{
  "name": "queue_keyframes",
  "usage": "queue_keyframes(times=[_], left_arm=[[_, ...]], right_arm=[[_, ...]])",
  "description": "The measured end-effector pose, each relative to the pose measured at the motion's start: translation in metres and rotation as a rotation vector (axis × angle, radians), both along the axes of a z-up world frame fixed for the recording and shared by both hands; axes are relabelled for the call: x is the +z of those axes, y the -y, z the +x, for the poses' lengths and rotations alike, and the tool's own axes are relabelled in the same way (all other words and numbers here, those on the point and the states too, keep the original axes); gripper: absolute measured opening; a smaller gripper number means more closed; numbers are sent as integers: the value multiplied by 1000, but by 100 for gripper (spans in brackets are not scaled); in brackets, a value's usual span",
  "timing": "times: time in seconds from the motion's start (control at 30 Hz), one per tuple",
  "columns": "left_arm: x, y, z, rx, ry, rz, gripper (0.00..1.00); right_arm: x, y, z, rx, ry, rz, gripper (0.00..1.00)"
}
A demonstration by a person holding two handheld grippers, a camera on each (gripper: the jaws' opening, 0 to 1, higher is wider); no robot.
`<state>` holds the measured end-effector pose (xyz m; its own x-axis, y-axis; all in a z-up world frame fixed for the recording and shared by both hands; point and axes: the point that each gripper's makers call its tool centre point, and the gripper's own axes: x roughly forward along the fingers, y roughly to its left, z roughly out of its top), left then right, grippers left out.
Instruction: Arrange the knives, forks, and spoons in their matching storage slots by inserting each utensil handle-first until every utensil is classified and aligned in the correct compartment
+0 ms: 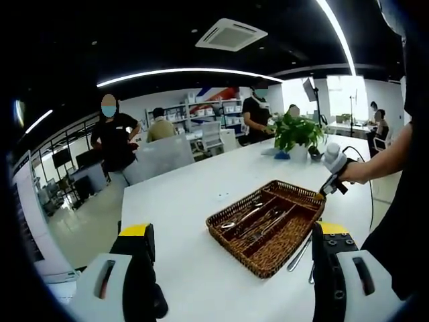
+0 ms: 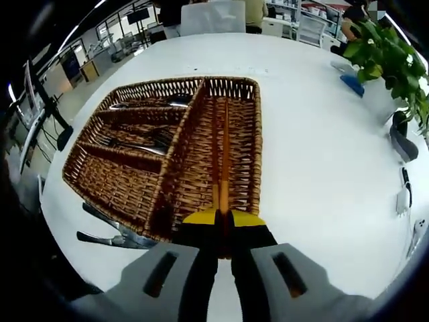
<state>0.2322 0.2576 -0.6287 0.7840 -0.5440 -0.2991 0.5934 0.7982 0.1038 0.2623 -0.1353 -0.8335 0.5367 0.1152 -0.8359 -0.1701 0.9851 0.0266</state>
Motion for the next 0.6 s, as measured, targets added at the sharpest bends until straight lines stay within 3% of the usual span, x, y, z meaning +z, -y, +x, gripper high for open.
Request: queue_keyframes(times=[0.13, 0.6], left_arm=[[-1, 0, -3, 2, -5, 1, 99], [-3, -4, -11, 8, -14, 4, 99]], right_arm=[[-2, -1, 2, 6, -6, -7, 3], [-25, -11, 0, 33, -116, -21, 3]])
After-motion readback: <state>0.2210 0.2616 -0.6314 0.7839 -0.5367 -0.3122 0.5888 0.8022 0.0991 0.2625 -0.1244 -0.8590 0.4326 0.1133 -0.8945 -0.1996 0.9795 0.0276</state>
